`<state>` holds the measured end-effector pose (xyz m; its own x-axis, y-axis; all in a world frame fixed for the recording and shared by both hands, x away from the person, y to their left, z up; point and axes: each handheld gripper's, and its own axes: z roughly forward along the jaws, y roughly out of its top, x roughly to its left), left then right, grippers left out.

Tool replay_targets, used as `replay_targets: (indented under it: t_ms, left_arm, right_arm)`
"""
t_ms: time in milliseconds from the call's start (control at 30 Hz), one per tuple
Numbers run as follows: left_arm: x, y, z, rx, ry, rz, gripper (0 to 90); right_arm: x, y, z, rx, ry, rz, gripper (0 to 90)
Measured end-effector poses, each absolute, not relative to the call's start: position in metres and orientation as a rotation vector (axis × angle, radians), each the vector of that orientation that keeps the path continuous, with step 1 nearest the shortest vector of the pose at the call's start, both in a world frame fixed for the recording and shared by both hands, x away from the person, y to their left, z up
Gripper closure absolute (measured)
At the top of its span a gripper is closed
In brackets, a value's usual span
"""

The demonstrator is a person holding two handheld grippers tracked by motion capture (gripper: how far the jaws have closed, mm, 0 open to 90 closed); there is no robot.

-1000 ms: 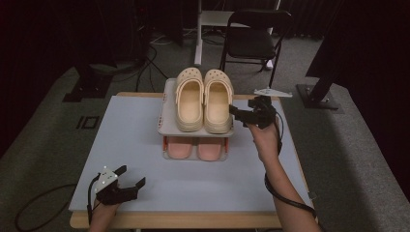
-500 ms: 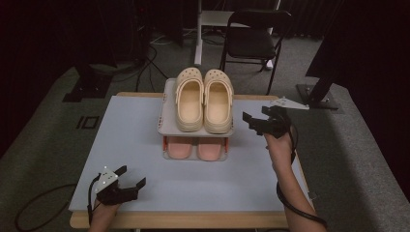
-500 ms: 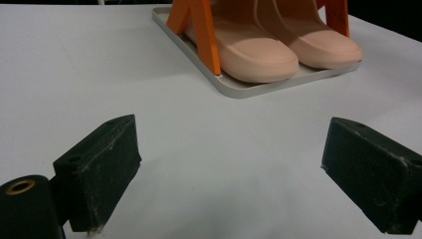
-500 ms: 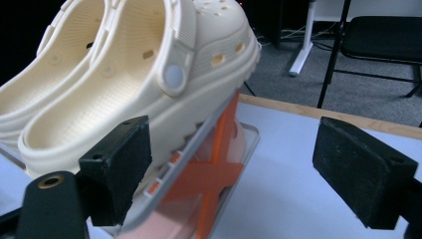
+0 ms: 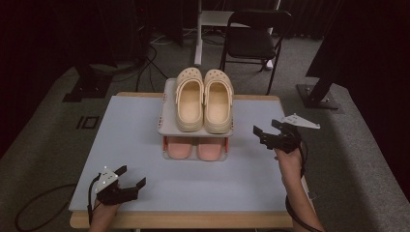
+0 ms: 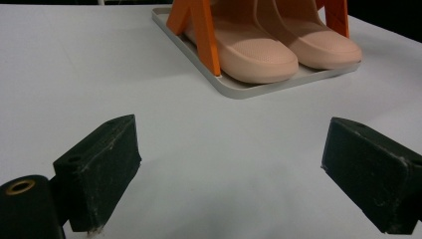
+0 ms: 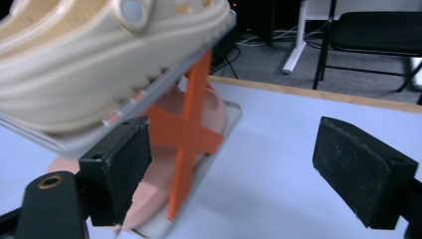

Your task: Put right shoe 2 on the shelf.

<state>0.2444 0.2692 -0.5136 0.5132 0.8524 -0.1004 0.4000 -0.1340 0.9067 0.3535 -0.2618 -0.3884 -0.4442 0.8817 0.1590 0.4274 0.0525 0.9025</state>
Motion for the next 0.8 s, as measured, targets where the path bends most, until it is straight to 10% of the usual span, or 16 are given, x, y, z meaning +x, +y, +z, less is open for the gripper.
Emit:
replay_targets:
  t_ms: [800]
  left_arm:
    - [0.244,0.269,-0.514,1.740,1.062,0.553,7.9]
  right_arm:
    - [0.320,-0.292,-0.458,1.268,1.935,1.309,13.9]
